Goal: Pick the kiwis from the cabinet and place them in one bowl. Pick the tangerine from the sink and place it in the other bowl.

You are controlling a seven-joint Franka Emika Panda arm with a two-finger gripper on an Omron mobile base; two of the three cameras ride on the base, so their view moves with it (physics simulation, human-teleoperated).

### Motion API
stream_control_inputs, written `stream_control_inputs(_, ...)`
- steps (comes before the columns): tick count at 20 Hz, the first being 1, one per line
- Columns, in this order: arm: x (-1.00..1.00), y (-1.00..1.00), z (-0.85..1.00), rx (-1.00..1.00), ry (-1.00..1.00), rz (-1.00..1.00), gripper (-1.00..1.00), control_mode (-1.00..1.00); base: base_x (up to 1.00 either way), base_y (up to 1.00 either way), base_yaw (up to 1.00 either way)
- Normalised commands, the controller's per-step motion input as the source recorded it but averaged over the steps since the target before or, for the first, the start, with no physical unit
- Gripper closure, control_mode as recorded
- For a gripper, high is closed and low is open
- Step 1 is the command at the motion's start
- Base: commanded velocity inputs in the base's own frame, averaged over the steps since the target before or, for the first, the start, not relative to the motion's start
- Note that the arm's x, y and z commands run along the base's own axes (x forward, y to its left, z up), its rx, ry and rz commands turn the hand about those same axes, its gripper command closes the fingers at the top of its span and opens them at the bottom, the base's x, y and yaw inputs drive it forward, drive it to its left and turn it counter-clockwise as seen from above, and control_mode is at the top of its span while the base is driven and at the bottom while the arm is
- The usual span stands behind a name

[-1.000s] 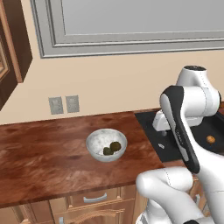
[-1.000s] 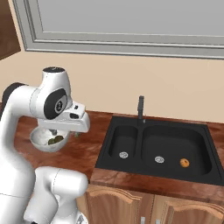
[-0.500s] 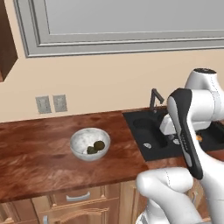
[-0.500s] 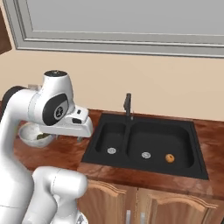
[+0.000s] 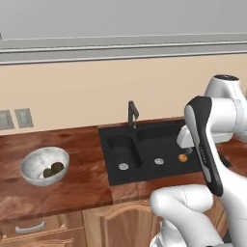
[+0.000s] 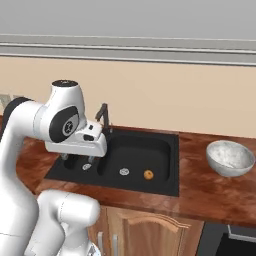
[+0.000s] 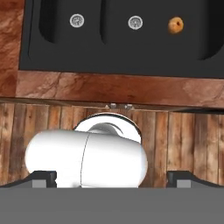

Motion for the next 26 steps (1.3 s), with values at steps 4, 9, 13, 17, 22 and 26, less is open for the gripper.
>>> stream_control_inputs(4, 0.0, 0.0, 0.0, 0.0, 0.0, 0.0, -1.0, 1.0, 0.0, -0.75, -0.02)
stream_control_inputs(9, 0.0, 0.0, 0.0, 0.0, 0.0, 0.0, -1.0, 1.0, 0.0, -0.77, -0.01)
stream_control_inputs(13, 0.0, 0.0, 0.0, 0.0, 0.0, 0.0, -1.0, 1.0, 0.0, -0.67, 0.0)
stream_control_inputs(17, 0.0, 0.0, 0.0, 0.0, 0.0, 0.0, -1.0, 1.0, 0.03, -0.64, 0.0)
stream_control_inputs(22, 0.0, 0.0, 0.0, 0.0, 0.0, 0.0, -1.0, 1.0, 0.22, -0.38, 0.0)
stream_control_inputs(26, 0.0, 0.0, 0.0, 0.0, 0.0, 0.0, -1.0, 1.0, 0.41, -0.11, 0.0)
